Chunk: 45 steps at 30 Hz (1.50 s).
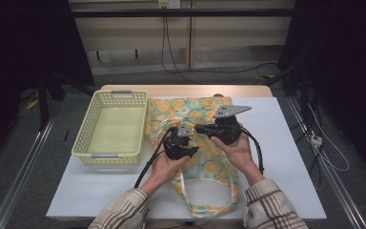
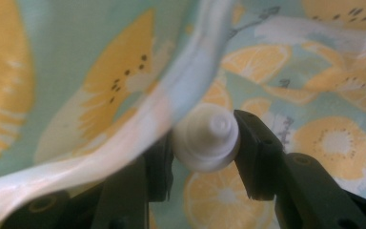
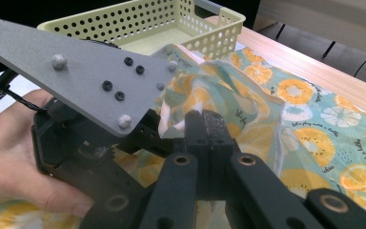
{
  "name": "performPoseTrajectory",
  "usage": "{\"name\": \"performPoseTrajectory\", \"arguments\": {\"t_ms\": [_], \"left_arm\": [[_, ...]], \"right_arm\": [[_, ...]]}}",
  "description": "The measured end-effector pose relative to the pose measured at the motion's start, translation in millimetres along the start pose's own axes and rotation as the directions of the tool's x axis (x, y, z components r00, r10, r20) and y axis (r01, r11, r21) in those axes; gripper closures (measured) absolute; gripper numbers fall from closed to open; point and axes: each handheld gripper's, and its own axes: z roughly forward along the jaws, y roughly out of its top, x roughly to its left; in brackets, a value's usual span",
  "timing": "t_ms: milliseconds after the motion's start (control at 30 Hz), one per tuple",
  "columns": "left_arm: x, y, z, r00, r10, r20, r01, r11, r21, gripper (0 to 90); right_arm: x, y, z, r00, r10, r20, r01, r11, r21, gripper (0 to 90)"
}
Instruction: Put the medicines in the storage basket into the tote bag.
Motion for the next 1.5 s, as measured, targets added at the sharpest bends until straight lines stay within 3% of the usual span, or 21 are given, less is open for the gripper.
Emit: {"name": "performPoseTrajectory", "arguments": {"t_ms": [67,100,200,300,600,867,933,1000,1167,1267,1400,1500], "left_arm": [[1.1,0.7,0.1,0.9999,-0.012,-0.001,0.012,0.9999,0.002,58.2],[0.4,1.3,-0.3,0.9999,-0.006,-0.016,0.007,1.0,0.007,47.6],[-1.6,1.8,-3.5,0.9999,0.012,0.002,-0.012,0.9999,0.008,43.4],[-3.2,2.6,-8.4,0.9997,0.02,0.012,-0.02,0.9998,0.004,33.7],[-10.1,5.7,-32.4,0.9976,0.059,0.037,-0.058,0.9982,-0.016,19.4],[-22.3,0.6,-53.9,0.9935,0.102,0.05,-0.101,0.9943,-0.036,15.7],[-25.3,-2.8,-56.4,0.9913,0.11,0.073,-0.108,0.9939,-0.024,16.3],[-29.7,-6.2,-59.1,0.9904,0.121,0.066,-0.12,0.9924,-0.028,18.0],[-35.8,-12.2,-67.3,0.9837,0.153,0.096,-0.153,0.9883,-0.008,20.0],[-34.8,-19.6,-69.6,0.9809,0.144,0.131,-0.144,0.9896,-0.012,22.1],[-32.2,-26.9,-69.6,0.9827,0.116,0.144,-0.114,0.9932,-0.022,20.9],[-34.5,-31.4,-68.8,0.9777,0.132,0.163,-0.132,0.9912,-0.012,20.9]], "right_arm": [[-0.4,-0.2,0.1,1.0,0.002,-0.001,-0.002,1.0,0.0,90.0],[-0.4,-0.5,0.8,1.0,0.003,-0.001,-0.003,1.0,0.001,90.0],[0.1,-0.5,1.3,1.0,-0.001,-0.004,0.001,1.0,0.003,90.0],[0.1,-0.4,1.3,1.0,0.0,-0.004,0.0,1.0,0.001,90.0],[-0.6,-0.6,0.7,1.0,0.002,-0.001,-0.002,1.0,0.001,90.0],[-2.5,-0.9,0.1,1.0,0.006,0.001,-0.006,1.0,0.0,90.0],[-2.0,-0.8,0.4,1.0,0.006,0.0,-0.006,1.0,0.001,90.0],[-1.7,-0.6,1.2,1.0,0.003,-0.002,-0.003,1.0,0.003,90.0],[-0.1,-0.3,3.1,0.9999,0.006,-0.011,-0.006,1.0,0.004,90.0],[-1.4,-1.4,4.7,0.9999,0.008,-0.013,-0.008,1.0,0.009,90.0],[-1.8,-2.2,6.2,0.9997,0.01,-0.02,-0.009,1.0,0.013,90.0],[-1.4,-2.7,6.3,0.9998,0.007,-0.021,-0.007,1.0,0.015,90.0]]}}
